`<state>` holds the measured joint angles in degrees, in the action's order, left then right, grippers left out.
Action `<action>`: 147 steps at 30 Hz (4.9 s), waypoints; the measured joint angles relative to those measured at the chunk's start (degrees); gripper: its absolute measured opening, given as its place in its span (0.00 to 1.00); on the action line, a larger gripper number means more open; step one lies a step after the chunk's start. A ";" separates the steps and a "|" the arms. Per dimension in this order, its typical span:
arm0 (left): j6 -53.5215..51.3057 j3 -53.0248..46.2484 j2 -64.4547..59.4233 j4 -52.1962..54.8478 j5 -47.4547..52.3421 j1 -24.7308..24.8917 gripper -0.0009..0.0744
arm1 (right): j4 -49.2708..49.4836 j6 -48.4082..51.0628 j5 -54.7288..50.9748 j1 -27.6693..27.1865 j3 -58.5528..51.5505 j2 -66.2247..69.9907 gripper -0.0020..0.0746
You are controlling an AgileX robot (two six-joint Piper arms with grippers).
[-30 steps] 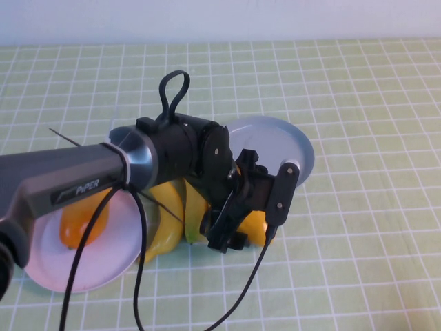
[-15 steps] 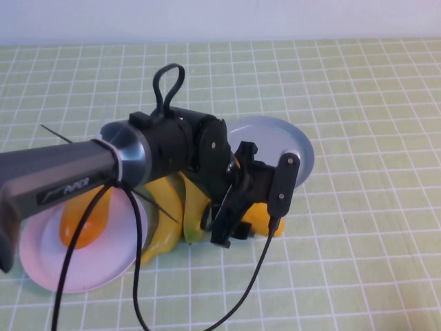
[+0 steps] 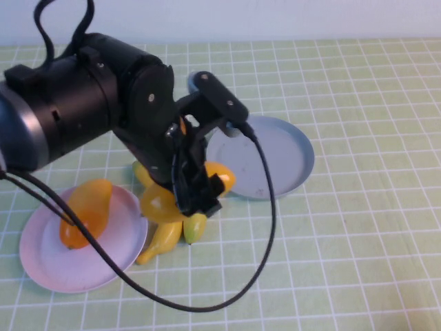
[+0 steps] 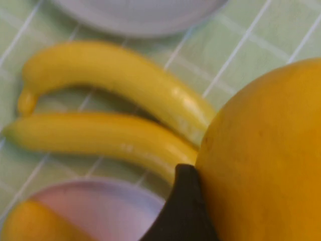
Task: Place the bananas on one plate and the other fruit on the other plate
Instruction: Put one type of fruit in the left plate, then put another type of fruit in the right plate
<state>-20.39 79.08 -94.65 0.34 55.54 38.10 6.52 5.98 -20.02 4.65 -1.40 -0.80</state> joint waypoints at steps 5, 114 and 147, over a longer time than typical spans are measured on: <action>11.27 0.00 0.24 4.55 6.43 -4.47 0.70 | 0.00 0.00 0.00 0.00 0.00 0.00 0.01; 24.25 -73.71 93.21 6.50 -53.09 -28.69 0.02 | 0.23 0.00 0.00 0.00 0.00 0.00 0.01; 23.96 -80.55 95.29 2.31 -34.05 -33.11 0.02 | 0.23 0.00 0.00 0.00 0.00 0.00 0.01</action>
<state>3.57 -1.47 0.64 2.65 21.49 4.98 6.74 5.98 -20.02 4.65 -1.40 -0.80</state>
